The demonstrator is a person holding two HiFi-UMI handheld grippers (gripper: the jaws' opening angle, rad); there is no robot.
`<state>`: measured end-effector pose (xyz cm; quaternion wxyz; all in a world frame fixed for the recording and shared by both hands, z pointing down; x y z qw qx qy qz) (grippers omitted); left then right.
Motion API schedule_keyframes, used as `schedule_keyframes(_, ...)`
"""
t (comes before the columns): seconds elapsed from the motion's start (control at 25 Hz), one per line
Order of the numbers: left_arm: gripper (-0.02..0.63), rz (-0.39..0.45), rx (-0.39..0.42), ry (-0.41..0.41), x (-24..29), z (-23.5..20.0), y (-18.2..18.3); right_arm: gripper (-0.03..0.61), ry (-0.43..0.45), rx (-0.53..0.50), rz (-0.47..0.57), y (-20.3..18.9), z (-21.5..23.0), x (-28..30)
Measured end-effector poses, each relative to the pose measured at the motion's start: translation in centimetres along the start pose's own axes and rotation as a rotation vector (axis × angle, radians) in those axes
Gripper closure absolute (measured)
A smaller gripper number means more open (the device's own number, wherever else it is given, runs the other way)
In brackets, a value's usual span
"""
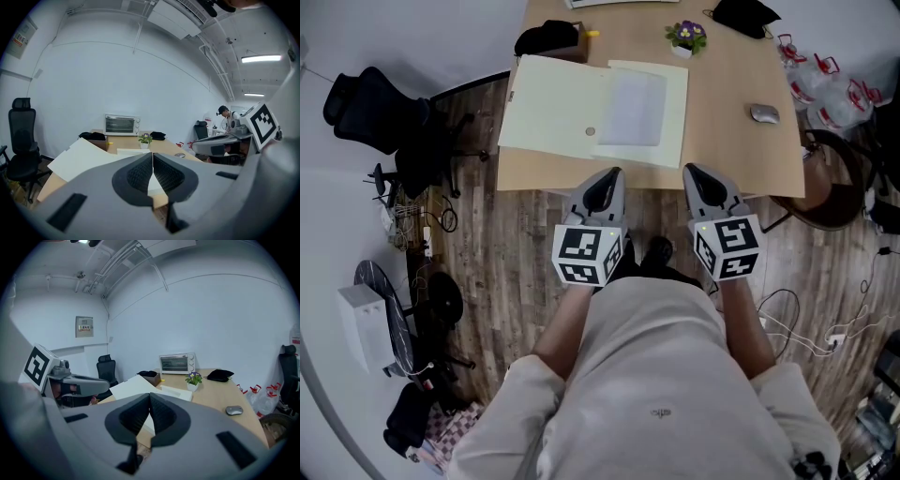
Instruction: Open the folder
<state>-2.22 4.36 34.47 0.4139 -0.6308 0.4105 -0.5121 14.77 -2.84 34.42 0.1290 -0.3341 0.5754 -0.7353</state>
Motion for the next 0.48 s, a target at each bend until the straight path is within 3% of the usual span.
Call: schedule_keyframes(0.48,0.609,0.005,-0.010,-0.012,0.24,-0.34,-0.07,0.574,-0.020,0.002,-0.006,-0.17,0.26,0.06)
Point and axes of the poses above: the fingertips, and each gripper's own axes: x forward along the fingers, z to its right, y out of its top, the point moved 7 cm from there along -x, backward along the fingers, and after that the axes turned 2 degrees about z, right-handed, at the moved point
